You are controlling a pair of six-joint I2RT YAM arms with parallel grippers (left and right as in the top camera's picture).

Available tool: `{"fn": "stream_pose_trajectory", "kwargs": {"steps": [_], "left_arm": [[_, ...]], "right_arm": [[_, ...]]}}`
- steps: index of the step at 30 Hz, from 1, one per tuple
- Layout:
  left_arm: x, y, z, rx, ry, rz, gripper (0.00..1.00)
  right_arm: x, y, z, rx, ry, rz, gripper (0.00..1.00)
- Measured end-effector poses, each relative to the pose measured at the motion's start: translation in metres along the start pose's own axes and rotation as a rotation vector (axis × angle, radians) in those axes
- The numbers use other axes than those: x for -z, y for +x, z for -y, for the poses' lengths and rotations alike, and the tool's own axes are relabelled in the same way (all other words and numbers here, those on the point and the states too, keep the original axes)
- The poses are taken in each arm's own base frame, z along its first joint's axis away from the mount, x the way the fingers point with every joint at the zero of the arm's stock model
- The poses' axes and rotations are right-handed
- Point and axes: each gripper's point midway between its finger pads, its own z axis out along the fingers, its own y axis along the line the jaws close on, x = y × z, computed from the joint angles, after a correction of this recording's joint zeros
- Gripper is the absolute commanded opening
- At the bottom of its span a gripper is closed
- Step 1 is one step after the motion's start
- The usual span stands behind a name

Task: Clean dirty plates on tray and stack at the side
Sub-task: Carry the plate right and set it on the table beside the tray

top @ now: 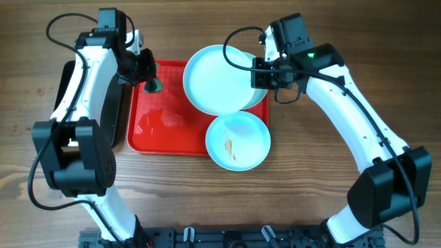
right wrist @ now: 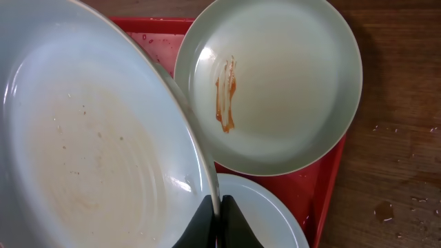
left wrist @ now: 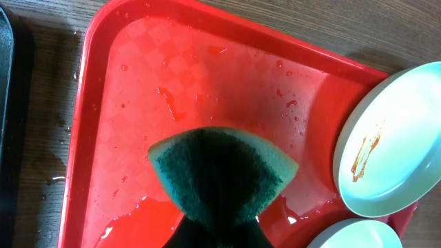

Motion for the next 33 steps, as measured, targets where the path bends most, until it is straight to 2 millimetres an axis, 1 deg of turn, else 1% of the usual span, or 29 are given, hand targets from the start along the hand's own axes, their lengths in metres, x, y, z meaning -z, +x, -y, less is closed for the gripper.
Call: {"fn": "stream_pose_trajectory", "kwargs": {"steps": [4,6,8,11,14,16,17,18,22,24,26,30,32,33], "left_arm": [[0.0,0.0,0.0,0.0,0.0,0.0,0.04],[0.0,0.0,0.0,0.0,0.0,0.0,0.04],[0.0,0.0,0.0,0.0,0.0,0.0,0.04],[0.0,0.0,0.0,0.0,0.0,0.0,0.04],[0.0,0.0,0.0,0.0,0.0,0.0,0.04],[0.0,0.0,0.0,0.0,0.0,0.0,0.04],[0.0,0.0,0.0,0.0,0.0,0.0,0.04],[0.0,0.0,0.0,0.0,0.0,0.0,0.04],[0.0,0.0,0.0,0.0,0.0,0.0,0.04],[0.0,0.0,0.0,0.0,0.0,0.0,0.04],[0.0,0.0,0.0,0.0,0.0,0.0,0.04],[0.0,0.0,0.0,0.0,0.0,0.0,0.04],[0.0,0.0,0.0,0.0,0.0,0.0,0.04],[0.0,0.0,0.0,0.0,0.0,0.0,0.04]], "right_arm": [[0.001,0.001,0.005,-0.012,0.006,-0.009,0.04],[0.004,0.001,0.018,-0.046,0.02,-0.019,0.04],[0.009,-0.001,0.036,-0.089,0.039,-0.022,0.04],[0.021,-0.007,0.079,-0.191,0.091,-0.013,0.04],[0.035,-0.006,0.123,-0.287,0.166,-0.009,0.04],[0.042,-0.006,0.145,-0.335,0.198,0.005,0.04],[0.046,-0.005,0.161,-0.371,0.219,0.011,0.04],[0.046,0.004,0.18,-0.416,0.241,0.002,0.04],[0.044,0.025,0.219,-0.511,0.278,-0.012,0.04],[0.043,0.033,0.237,-0.553,0.293,-0.006,0.05],[0.042,0.044,0.259,-0.603,0.31,0.005,0.06],[0.035,0.056,0.281,-0.638,0.333,0.026,0.07],[0.03,0.065,0.288,-0.646,0.354,0.022,0.13],[0.029,0.068,0.29,-0.646,0.362,0.016,0.22]]}}
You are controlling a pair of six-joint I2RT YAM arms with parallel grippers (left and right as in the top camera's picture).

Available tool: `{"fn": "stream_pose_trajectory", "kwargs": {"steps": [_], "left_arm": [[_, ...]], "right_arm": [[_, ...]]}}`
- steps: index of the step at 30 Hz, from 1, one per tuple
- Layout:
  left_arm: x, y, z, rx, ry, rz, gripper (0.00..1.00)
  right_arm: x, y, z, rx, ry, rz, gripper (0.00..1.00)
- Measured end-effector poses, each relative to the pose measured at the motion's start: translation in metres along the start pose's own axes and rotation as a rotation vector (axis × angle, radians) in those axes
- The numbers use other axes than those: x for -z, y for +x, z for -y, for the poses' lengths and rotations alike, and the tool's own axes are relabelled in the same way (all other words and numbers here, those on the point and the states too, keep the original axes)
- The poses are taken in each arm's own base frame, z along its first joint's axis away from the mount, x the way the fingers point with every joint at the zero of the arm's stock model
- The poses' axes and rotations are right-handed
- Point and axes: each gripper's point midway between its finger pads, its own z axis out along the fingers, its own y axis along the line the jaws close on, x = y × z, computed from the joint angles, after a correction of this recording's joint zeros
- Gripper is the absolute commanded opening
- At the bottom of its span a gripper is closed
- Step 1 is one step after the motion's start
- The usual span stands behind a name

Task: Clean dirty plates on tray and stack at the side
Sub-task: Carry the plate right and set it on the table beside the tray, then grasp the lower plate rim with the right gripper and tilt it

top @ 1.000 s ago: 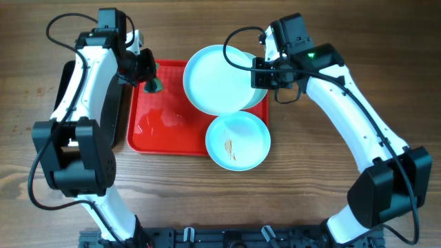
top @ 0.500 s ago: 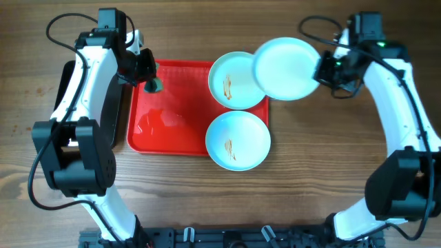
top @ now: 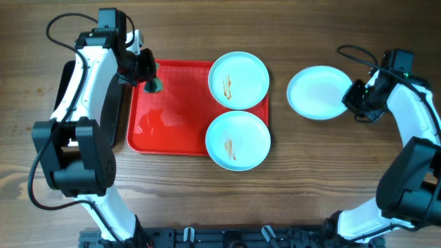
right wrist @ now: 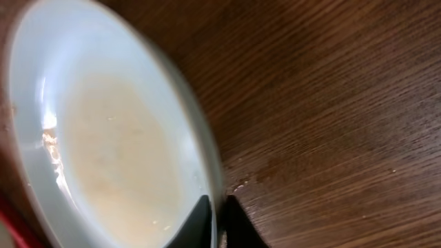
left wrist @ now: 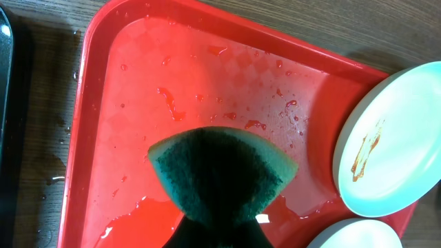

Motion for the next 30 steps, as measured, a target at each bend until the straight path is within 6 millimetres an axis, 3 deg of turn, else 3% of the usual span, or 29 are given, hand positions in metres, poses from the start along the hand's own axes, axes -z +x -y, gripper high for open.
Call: {"fn": "stream_pose_trajectory", "kwargs": {"steps": [1,2,3,7,9,14,17,19,23,30], "left_arm": [[0.0,0.0,0.0,0.0,0.0,0.0,0.04],[0.0,0.0,0.0,0.0,0.0,0.0,0.04],[0.0,0.0,0.0,0.0,0.0,0.0,0.04],[0.0,0.0,0.0,0.0,0.0,0.0,0.04],[0.0,0.0,0.0,0.0,0.0,0.0,0.04],[0.0,0.0,0.0,0.0,0.0,0.0,0.04],[0.0,0.0,0.0,0.0,0.0,0.0,0.04],[0.0,0.0,0.0,0.0,0.0,0.0,0.04],[0.0,0.0,0.0,0.0,0.0,0.0,0.04],[0.0,0.0,0.0,0.0,0.0,0.0,0.04]], "right_arm": [[-0.002,0.001,0.001,0.001,0.005,-0.002,0.29],[-0.004,0.0,0.003,0.005,0.013,-0.003,0.44],[-0.006,0.0,0.003,0.005,0.017,-0.006,0.49],[-0.006,0.012,0.005,0.02,0.02,-0.062,0.53],[0.001,0.023,-0.004,0.058,-0.031,-0.121,0.55],[0.062,0.04,-0.055,0.187,-0.224,-0.118,0.56],[0.088,0.075,-0.088,0.3,-0.284,-0.163,0.56],[0.085,0.098,-0.104,0.365,-0.299,-0.214,0.56],[0.06,0.143,-0.111,0.43,-0.289,-0.308,0.56],[0.024,0.198,-0.133,0.577,-0.278,-0.329,0.55]]}}
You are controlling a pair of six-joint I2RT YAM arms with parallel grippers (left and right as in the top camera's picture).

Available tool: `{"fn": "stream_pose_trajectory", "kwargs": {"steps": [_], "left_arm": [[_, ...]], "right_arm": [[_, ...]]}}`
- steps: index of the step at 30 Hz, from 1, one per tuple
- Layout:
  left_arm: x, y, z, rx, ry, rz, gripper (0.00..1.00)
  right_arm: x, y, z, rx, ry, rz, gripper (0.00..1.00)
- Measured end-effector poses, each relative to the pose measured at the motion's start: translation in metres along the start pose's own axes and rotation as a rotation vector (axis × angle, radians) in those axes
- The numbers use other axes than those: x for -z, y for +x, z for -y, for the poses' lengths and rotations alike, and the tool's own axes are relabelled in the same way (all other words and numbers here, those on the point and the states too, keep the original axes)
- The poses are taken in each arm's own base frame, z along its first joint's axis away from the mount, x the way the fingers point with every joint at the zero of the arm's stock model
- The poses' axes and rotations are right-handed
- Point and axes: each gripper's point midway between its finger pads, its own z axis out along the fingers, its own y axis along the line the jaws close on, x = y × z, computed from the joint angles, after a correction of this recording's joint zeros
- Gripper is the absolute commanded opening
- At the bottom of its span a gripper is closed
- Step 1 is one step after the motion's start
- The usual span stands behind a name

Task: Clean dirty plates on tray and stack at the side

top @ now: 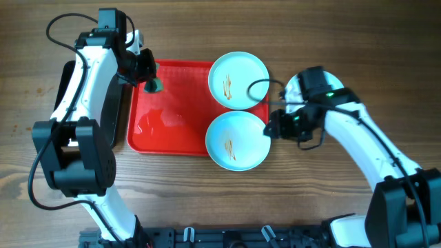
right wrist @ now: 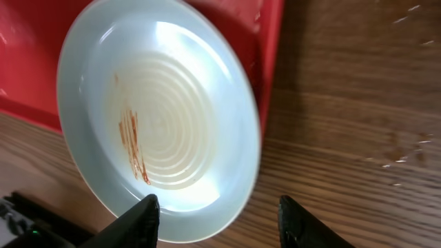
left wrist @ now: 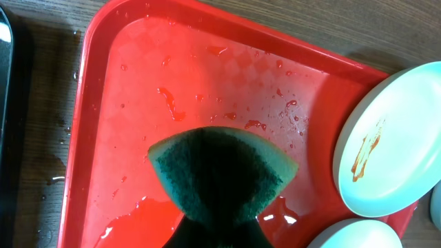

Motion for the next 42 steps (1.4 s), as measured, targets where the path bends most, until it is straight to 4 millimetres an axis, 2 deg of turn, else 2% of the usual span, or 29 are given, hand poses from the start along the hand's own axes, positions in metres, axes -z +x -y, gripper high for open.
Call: {"fn": "stream_pose_trajectory", "kwargs": {"steps": [3,6,9,12,19,22,24,28,31,33,35,39,42], "left_arm": [[0.0,0.0,0.0,0.0,0.0,0.0,0.04],[0.0,0.0,0.0,0.0,0.0,0.0,0.04],[0.0,0.0,0.0,0.0,0.0,0.0,0.04],[0.0,0.0,0.0,0.0,0.0,0.0,0.04],[0.0,0.0,0.0,0.0,0.0,-0.001,0.04],[0.0,0.001,0.0,0.001,-0.001,-0.004,0.04],[0.0,0.001,0.0,0.001,-0.001,-0.003,0.04],[0.0,0.004,-0.001,0.004,-0.004,-0.014,0.04],[0.0,0.004,-0.001,0.005,-0.004,-0.017,0.04],[0.0,0.005,-0.001,0.005,-0.005,-0.018,0.04],[0.0,0.005,-0.001,0.006,-0.005,-0.021,0.04],[0.0,0.005,-0.001,0.006,-0.006,-0.021,0.04],[0.0,0.005,-0.001,0.006,-0.005,-0.021,0.04]], "right_arm": [[-0.015,0.009,-0.005,0.016,0.056,-0.038,0.54],[-0.027,0.015,0.001,0.014,0.108,-0.077,0.5],[-0.039,0.019,0.012,-0.008,0.155,-0.117,0.37],[-0.041,0.02,0.014,-0.018,0.168,-0.12,0.3],[-0.045,0.026,0.019,-0.027,0.173,-0.133,0.22],[-0.051,0.03,0.022,-0.037,0.173,-0.133,0.14],[-0.052,0.026,0.02,-0.033,0.167,-0.117,0.05],[-0.053,0.025,0.016,-0.039,0.148,-0.112,0.04],[-0.049,0.031,0.014,-0.049,0.15,-0.144,0.04],[-0.044,0.029,0.007,-0.039,0.153,-0.15,0.04],[-0.038,0.021,-0.008,-0.003,0.143,-0.133,0.04],[-0.03,0.0,-0.056,0.077,0.101,-0.047,0.04],[-0.034,-0.02,-0.093,0.074,0.038,0.067,0.04]]}}
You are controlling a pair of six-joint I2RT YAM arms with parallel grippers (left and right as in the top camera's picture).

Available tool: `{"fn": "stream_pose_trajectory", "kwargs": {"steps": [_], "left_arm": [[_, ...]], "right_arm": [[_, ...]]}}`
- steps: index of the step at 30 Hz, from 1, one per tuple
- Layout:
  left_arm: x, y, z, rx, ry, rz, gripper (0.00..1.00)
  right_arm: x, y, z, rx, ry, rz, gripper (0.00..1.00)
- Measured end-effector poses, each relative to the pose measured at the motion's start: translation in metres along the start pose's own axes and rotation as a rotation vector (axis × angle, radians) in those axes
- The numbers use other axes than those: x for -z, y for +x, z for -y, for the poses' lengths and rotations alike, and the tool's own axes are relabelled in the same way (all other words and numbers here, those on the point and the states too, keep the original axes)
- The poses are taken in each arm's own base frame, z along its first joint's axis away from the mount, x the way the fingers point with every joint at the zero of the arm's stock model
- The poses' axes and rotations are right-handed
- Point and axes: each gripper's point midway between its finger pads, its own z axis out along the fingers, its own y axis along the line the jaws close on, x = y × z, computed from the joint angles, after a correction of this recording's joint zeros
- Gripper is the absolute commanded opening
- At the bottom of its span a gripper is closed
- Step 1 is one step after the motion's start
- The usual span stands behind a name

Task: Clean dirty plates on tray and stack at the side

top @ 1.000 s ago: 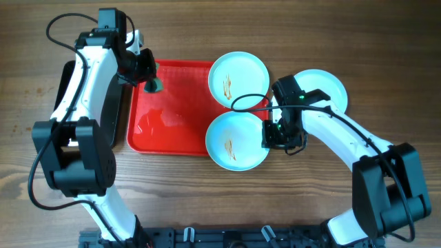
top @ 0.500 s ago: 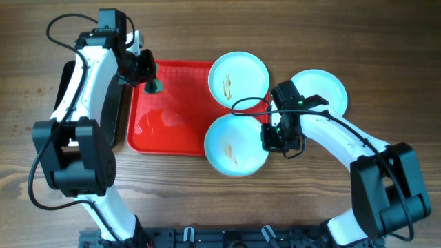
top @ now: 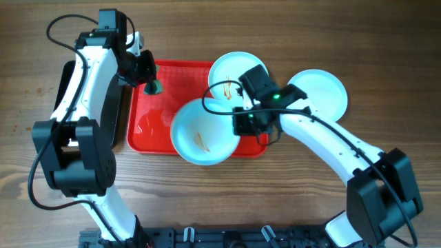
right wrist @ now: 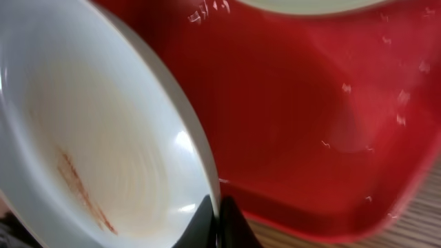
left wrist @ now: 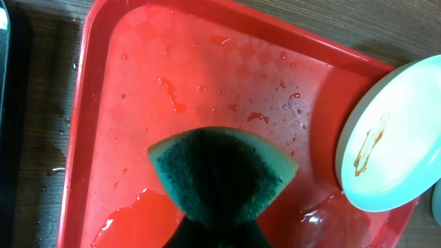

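My right gripper (top: pixel 238 126) (right wrist: pixel 218 215) is shut on the rim of a stained white plate (top: pixel 203 132) (right wrist: pixel 103 145), held over the front middle of the red tray (top: pixel 155 131) (right wrist: pixel 324 131). A second stained plate (top: pixel 234 74) (left wrist: pixel 389 138) lies at the tray's back right corner, partly behind the right arm. A clean white plate (top: pixel 324 89) rests on the table to the right. My left gripper (top: pixel 153 84) (left wrist: pixel 219 231) is shut on a green sponge (left wrist: pixel 220 176) over the tray's back left corner.
A black tray (top: pixel 65 83) sits left of the red tray under the left arm. Water drops and puddles wet the red tray's floor (left wrist: pixel 172 96). Bare wooden table (top: pixel 344 41) lies around.
My right gripper was open beside the front stained plate at the tray's front right corner. Now it is shut on that plate's rim, and the plate is further left over the tray. The left arm stayed put.
First my right gripper held a cleaned plate above the tray's right side. Then that plate was out on the table to the right. Then the gripper stood open by the front stained plate. Now it grips that plate over the tray. The left gripper kept the sponge throughout.
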Motion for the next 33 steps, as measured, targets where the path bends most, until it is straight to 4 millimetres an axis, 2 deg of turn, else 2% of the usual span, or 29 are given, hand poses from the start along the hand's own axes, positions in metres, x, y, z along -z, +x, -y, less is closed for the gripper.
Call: {"fn": "stream_pose_trajectory", "kwargs": {"steps": [3,5,10,14,16,18,22,25,28,33], "left_arm": [[0.0,0.0,0.0,0.0,0.0,0.0,0.04],[0.0,0.0,-0.001,0.0,-0.007,0.002,0.04],[0.0,-0.003,-0.008,0.0,-0.044,0.016,0.04],[0.001,-0.013,-0.011,-0.006,-0.062,0.055,0.04],[0.002,-0.016,-0.011,-0.009,-0.066,0.07,0.04],[0.004,-0.018,-0.011,-0.011,-0.068,0.081,0.04],[0.019,-0.019,-0.007,-0.017,-0.063,0.11,0.04],[0.024,-0.014,-0.007,-0.004,-0.065,0.099,0.04],[0.023,-0.01,-0.008,0.05,-0.067,0.086,0.04],[0.023,-0.007,-0.009,0.12,-0.068,0.075,0.04]], "right_arm": [[-0.003,-0.024,-0.017,-0.055,-0.031,0.112,0.04],[-0.013,-0.037,-0.022,-0.098,-0.041,0.155,0.04],[-0.053,-0.039,-0.011,-0.177,0.039,0.092,0.05],[-0.073,-0.052,-0.026,-0.145,0.087,0.088,0.05],[-0.08,-0.055,-0.038,-0.122,0.09,0.091,0.12],[-0.087,-0.054,-0.045,-0.108,0.09,0.085,0.23],[-0.101,-0.047,-0.043,-0.089,0.106,0.055,0.38],[-0.097,-0.055,-0.05,-0.036,0.09,0.07,0.4],[-0.087,-0.075,-0.062,0.066,0.038,0.108,0.38],[-0.089,-0.08,-0.062,0.139,0.024,0.111,0.32]]}}
